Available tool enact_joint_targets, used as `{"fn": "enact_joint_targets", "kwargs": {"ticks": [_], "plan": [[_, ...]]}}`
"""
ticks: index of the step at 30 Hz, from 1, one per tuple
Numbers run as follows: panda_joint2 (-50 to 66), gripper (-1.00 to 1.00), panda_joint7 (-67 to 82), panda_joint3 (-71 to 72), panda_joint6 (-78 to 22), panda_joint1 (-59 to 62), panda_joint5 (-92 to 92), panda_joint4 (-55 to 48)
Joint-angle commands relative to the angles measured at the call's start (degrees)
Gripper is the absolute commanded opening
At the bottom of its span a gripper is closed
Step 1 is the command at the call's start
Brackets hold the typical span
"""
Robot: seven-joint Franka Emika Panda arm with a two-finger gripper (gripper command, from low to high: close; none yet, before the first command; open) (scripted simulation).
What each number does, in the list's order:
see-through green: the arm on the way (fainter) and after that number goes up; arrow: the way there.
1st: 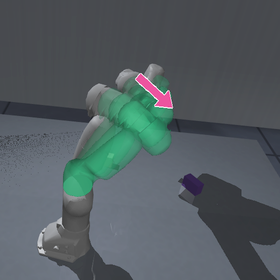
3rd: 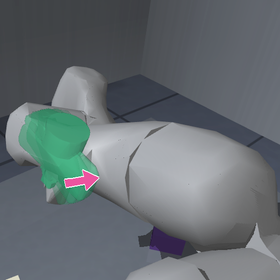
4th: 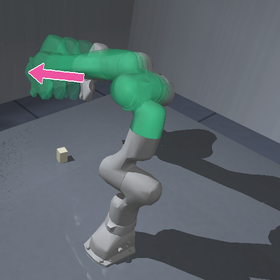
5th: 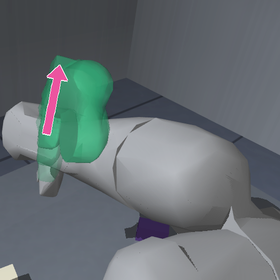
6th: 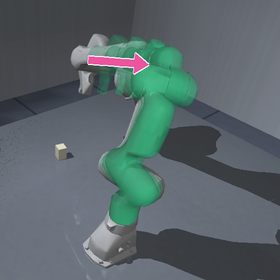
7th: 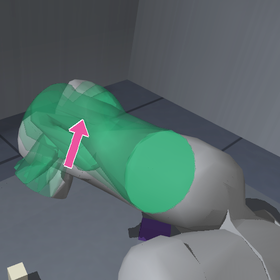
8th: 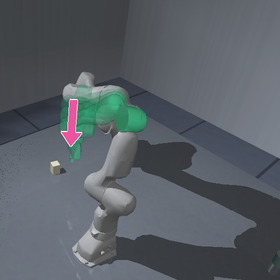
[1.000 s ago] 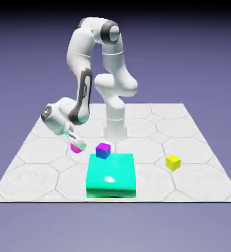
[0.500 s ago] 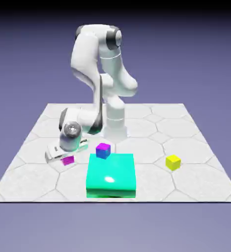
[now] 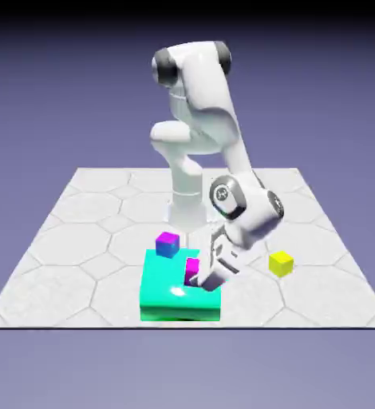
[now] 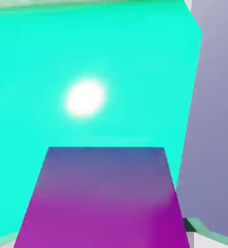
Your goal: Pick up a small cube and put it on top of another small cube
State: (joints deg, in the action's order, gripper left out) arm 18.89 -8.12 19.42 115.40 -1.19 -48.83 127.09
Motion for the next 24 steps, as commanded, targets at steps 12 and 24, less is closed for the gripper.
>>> {"fn": "enact_joint_targets", "kwargs": {"ticks": [12,24], "plan": [[-5.2,-1.0,-5.9,-0.1,3.2,-24.9,7.4,7.3],[-1.7,-1.0,-10.3,-5.4,12.6,-37.5,2.7,11.4]]}}
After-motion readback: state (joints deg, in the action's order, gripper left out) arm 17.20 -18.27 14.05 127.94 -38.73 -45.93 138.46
